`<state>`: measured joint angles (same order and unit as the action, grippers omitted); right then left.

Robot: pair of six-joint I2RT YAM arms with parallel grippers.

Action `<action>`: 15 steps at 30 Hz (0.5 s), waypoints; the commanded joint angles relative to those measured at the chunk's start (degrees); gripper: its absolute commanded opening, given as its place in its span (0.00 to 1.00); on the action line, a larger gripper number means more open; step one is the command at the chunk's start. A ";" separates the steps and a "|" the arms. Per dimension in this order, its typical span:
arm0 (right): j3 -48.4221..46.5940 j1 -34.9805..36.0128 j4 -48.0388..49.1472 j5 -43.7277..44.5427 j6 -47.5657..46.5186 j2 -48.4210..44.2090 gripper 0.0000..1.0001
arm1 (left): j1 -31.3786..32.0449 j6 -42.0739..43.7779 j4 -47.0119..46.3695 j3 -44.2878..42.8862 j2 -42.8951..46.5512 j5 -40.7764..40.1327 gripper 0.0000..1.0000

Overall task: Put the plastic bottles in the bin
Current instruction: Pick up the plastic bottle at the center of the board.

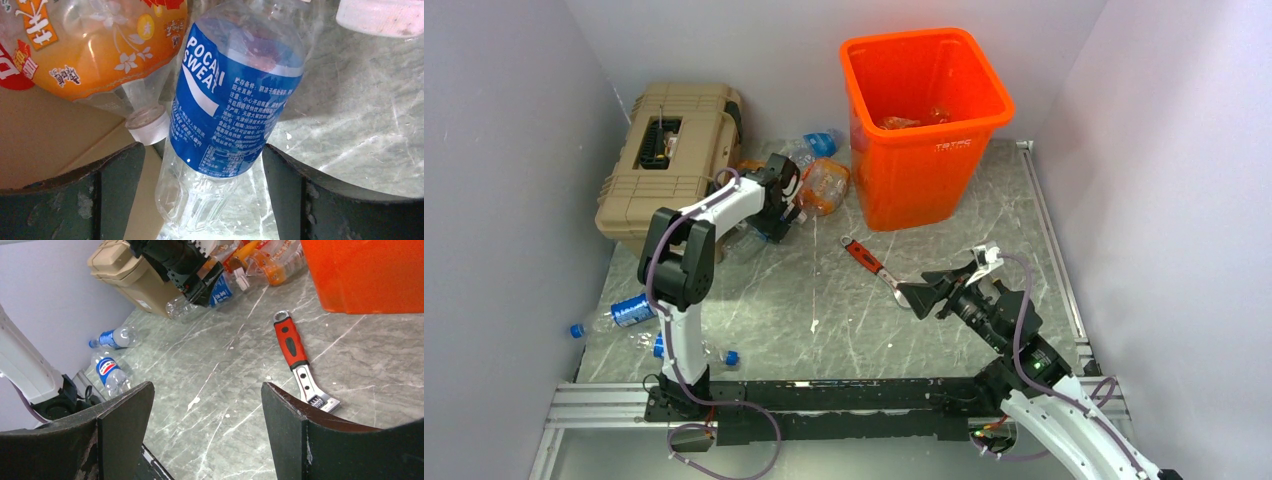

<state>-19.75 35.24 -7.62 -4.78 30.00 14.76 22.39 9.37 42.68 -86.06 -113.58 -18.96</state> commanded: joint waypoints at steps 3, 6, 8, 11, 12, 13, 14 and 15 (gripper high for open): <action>-1.49 0.26 5.06 -0.04 -0.23 2.49 0.83 | 0.28 -0.18 -2.31 1.94 -1.71 3.39 0.89; -1.94 0.26 5.95 -0.46 -0.13 3.81 0.83 | 0.28 -0.69 -2.16 1.91 -2.76 4.28 0.86; -1.96 0.26 6.28 -0.54 0.05 4.11 0.82 | 0.28 -0.87 -2.44 2.37 -3.40 4.69 0.85; -1.96 0.26 6.30 -0.25 0.06 4.27 0.82 | 0.28 -1.14 -3.34 3.65 -3.68 4.93 0.81; -1.96 0.26 6.28 -0.17 0.04 4.34 0.82 | 0.28 -1.37 -3.50 3.96 -3.67 5.20 0.80; -1.96 0.26 6.23 -0.07 -0.01 4.36 0.82 | 0.28 -1.43 -3.74 4.33 -3.55 5.32 0.79; -2.03 0.26 6.17 -0.02 -0.09 4.40 0.82 | 0.28 -1.60 -3.94 4.54 -3.33 5.56 0.76; -2.12 0.26 6.13 0.07 -0.11 4.53 0.82 | 0.28 -1.70 -4.06 4.89 -3.01 5.74 0.73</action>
<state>-19.75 35.29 -5.10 -4.95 30.02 19.09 22.59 8.97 40.42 -83.77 -116.05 -15.42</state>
